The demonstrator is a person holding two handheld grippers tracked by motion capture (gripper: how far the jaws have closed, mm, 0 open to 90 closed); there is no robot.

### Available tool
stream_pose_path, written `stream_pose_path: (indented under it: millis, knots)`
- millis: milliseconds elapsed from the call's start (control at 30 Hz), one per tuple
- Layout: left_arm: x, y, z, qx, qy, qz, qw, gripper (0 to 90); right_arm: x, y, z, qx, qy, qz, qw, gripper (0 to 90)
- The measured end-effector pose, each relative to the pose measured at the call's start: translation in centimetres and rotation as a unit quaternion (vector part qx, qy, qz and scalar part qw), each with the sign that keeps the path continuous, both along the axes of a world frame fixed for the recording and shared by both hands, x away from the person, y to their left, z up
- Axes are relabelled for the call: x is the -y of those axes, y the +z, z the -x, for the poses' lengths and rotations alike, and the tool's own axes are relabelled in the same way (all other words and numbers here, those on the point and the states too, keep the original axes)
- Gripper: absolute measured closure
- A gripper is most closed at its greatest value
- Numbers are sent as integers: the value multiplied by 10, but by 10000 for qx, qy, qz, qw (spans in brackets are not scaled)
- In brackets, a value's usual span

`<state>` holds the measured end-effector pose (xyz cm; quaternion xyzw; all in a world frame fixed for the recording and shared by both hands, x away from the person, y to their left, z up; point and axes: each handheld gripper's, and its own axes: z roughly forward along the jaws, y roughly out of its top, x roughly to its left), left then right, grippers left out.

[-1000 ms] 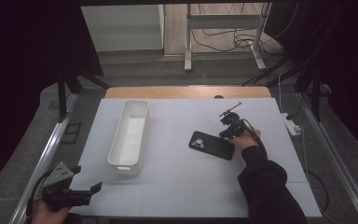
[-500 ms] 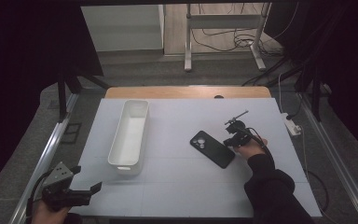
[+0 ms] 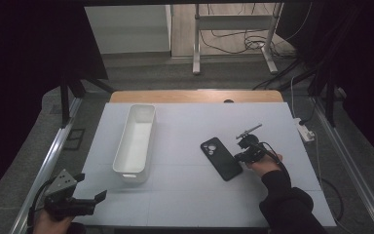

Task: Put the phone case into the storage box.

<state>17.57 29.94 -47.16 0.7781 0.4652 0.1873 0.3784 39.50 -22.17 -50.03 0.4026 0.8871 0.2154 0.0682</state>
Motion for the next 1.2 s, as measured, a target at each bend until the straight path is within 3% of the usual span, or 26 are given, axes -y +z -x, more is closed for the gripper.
stream_pose_path:
  millis: [333, 533, 767, 900, 1067, 1200]
  knots:
    - [0, 0, 0, 8, -8, 2, 10000, 26, 0, 1, 6, 108, -32, 76, 9999, 863]
    - [0, 0, 0, 3, -12, -9, 10000, 26, 7, 12, 8, 235, -190, -59, 9995, 816]
    - [1, 0, 0, 1, -11, -23, 10000, 26, 14, 33, 19, 406, -337, -405, 9978, 582]
    - [1, 0, 0, 3, -23, -47, 10000, 26, 14, 37, 23, 412, -466, -404, 9972, 437]
    - [1, 0, 0, -1, -23, -52, 10000, 26, 15, 40, 28, 451, -493, -388, 9970, 362]
    - [1, 0, 0, 2, -24, -53, 10000, 26, 15, 42, 32, 528, -545, -418, 9962, 235]
